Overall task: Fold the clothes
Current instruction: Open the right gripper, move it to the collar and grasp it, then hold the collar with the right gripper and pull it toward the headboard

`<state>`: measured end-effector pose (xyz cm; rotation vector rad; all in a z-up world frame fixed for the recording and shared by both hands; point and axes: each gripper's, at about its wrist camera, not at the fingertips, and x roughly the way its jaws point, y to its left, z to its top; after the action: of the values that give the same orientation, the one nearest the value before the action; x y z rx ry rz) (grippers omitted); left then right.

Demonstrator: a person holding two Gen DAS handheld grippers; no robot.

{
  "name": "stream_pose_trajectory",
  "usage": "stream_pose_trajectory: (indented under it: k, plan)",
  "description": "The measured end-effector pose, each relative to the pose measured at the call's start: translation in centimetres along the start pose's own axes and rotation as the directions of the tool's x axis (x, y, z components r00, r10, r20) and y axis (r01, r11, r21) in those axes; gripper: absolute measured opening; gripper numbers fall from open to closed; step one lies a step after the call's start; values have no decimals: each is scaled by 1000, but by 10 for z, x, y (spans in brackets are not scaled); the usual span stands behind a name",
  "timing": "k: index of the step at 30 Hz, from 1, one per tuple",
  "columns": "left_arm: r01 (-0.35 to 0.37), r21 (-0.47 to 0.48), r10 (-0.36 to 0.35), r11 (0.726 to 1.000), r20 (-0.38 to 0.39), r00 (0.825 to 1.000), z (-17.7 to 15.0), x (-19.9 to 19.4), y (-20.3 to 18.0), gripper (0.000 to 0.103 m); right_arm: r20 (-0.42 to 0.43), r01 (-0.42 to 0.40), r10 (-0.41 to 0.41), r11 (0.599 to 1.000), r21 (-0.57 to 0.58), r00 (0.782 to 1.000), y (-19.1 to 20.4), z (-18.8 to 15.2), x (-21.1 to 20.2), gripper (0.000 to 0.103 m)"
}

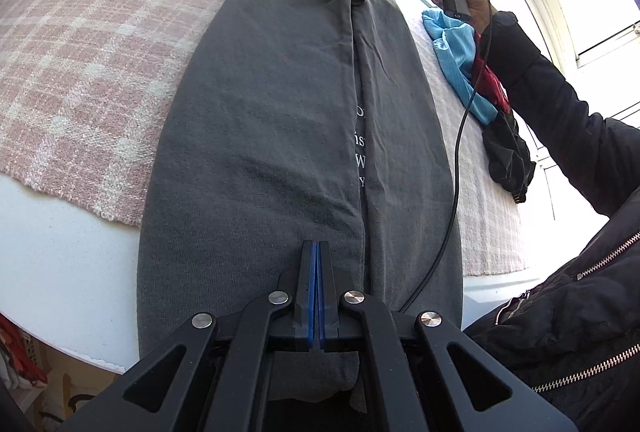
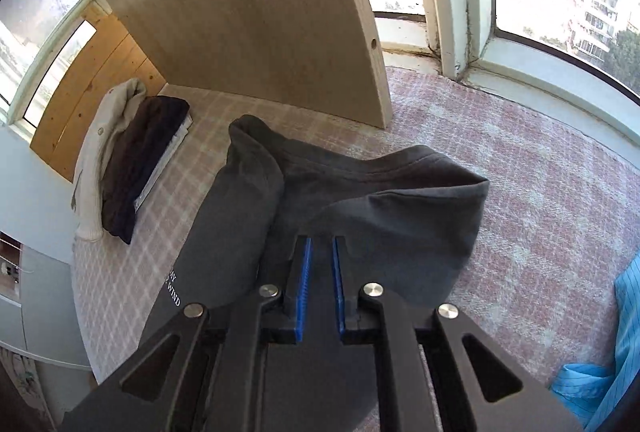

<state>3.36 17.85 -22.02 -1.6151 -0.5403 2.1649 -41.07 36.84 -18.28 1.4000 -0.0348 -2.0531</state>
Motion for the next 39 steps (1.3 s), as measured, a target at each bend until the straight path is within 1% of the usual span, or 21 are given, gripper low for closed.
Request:
stream_pose_trajectory:
  k: [1, 3, 5, 8, 10, 13, 14, 15, 16, 18, 19, 24, 26, 27, 30, 31, 33, 34, 35, 36, 39]
  plan:
    - [-4, 2, 4, 1000, -1, 1000, 0, 0, -1, 0, -8, 2, -2, 1000, -16, 1000, 5, 0, 7, 11]
    - [-7, 4, 7, 1000, -2, 1000, -1, -1, -1, 0, -39, 16, -16, 1000, -6, 999, 2, 1, 19, 11]
    - [1, -2, -1, 1000, -2, 1000, 0, -1, -1, 0, -45, 10, -8, 999, 46, 999, -13, 2, 22, 6]
    - [11, -5, -11, 1000, -3, 1000, 1, -1, 2, 0, -61, 37, -31, 993, 111, 998, -36, 4, 20, 1]
    - [12, -2, -12, 1000, -6, 1000, 1, 0, 2, 0, -69, 17, -8, 992, 126, 998, -45, 3, 18, 0]
    - [11, 1, -11, 1000, -12, 1000, 2, 0, 1, 0, -69, 18, -9, 992, 129, 998, -48, 3, 13, 0]
    - [10, 2, -10, 1000, -13, 1000, 2, 0, 1, 0, -60, 14, -6, 991, 129, 998, -49, 4, 10, 1]
    - [10, 3, -10, 1000, -13, 1000, 2, 0, 1, 0, -32, -3, 7, 991, 133, 999, -49, 4, 3, 4]
    - [9, 3, -9, 1000, -12, 1000, 2, 0, 1, 0, -2, -28, 29, 989, 143, 1000, -51, 3, -4, 5]
    - [12, -1, -12, 1000, -11, 1000, 3, 0, 1, 0, 72, -117, 105, 974, 193, 992, -60, 1, -23, 6]
    - [14, -4, -14, 1000, -10, 1000, 3, 0, 2, 0, 88, -117, 101, 971, 209, 991, -64, 2, -28, 7]
    - [15, -8, -15, 1000, -8, 1000, 3, 0, 4, 0, -11, -20, 22, 983, 180, 1000, -65, 3, -3, 9]
    - [10, -7, -11, 1000, -8, 1000, 3, -1, 4, 0, -40, 4, 2, 991, 134, 999, -58, 7, 15, 9]
    - [8, -7, -8, 1000, -8, 1000, 3, 0, 3, 0, -40, 25, -21, 994, 106, 999, -53, 11, 21, 9]
    - [5, -14, -5, 1000, -2, 1000, 2, 0, 3, 0, -24, 94, -93, 992, 79, 995, -38, 24, 17, 9]
    - [4, -16, -4, 1000, 0, 1000, 2, 0, 2, 0, 3, 90, -90, 995, 42, 996, -26, 27, 11, 9]
    - [7, -23, -7, 1000, 4, 1000, 1, 0, 3, 0, 56, 83, -81, 996, -32, 995, -2, 33, 1, 13]
    - [7, -24, -7, 1000, 5, 1000, 0, -1, 4, 0, 70, 79, -74, 995, -67, 995, 10, 36, -1, 26]
    - [3, -23, -3, 1000, 5, 1000, 0, 0, 3, 0, 48, 70, -66, 993, -97, 997, 21, 41, 7, 40]
    - [-2, -22, 2, 1000, 5, 1000, 0, 0, 2, 0, 25, 66, -63, 990, -124, 998, 31, 45, 15, 43]
    - [-16, -20, 16, 1000, 4, 1000, 1, 1, -1, 0, -48, 92, -102, 981, -170, 994, 46, 49, 47, 43]
